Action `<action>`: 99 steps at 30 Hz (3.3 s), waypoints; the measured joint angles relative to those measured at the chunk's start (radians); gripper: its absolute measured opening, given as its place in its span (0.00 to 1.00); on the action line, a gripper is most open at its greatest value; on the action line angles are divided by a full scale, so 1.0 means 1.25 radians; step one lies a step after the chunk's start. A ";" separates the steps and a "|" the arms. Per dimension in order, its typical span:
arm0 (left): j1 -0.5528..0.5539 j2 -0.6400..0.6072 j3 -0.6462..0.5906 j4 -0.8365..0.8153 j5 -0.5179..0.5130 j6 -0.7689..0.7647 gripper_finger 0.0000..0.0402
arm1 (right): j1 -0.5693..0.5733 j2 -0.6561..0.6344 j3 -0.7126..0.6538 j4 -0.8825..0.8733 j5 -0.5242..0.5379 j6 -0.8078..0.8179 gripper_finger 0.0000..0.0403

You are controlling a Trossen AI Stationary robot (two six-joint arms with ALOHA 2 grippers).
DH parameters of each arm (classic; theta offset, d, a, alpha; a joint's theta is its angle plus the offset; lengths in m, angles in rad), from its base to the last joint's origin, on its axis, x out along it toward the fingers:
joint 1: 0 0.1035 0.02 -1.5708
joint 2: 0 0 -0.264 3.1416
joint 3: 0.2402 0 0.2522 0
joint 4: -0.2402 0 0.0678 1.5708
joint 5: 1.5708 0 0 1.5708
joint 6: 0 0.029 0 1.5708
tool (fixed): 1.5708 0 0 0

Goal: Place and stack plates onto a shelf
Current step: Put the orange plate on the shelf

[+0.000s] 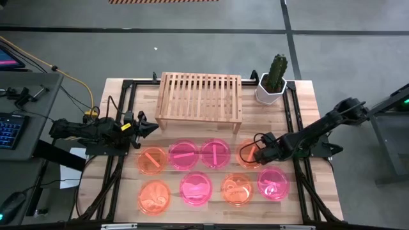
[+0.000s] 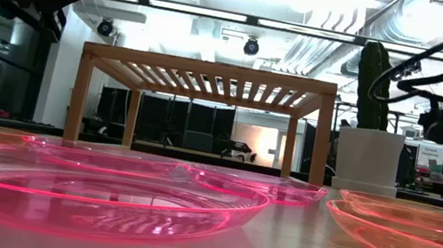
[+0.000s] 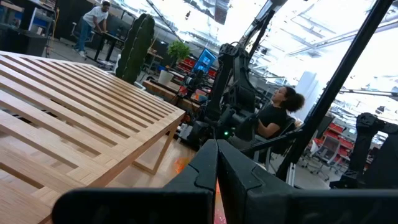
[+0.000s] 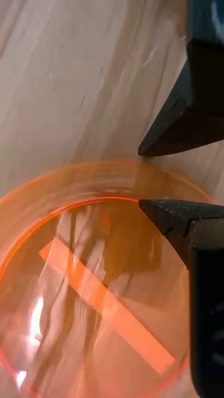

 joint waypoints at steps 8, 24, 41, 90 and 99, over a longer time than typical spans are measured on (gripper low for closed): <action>0.000 0.000 0.000 0.000 0.000 0.008 0.00 | 0.000 0.007 0.001 0.002 -0.006 -0.001 0.28; 0.000 0.000 0.000 0.000 0.000 0.008 0.00 | 0.000 0.003 0.000 -0.010 -0.008 -0.031 0.03; 0.000 0.000 0.000 0.001 -0.001 0.015 0.00 | 0.000 -0.097 -0.002 -0.033 0.001 -0.035 0.00; 0.000 0.000 0.000 0.009 -0.002 0.021 0.00 | 0.000 -0.078 0.000 0.004 0.003 -0.127 0.39; 0.000 0.000 0.000 0.009 0.000 0.021 0.00 | 0.000 -0.027 0.000 0.083 0.003 -0.168 0.36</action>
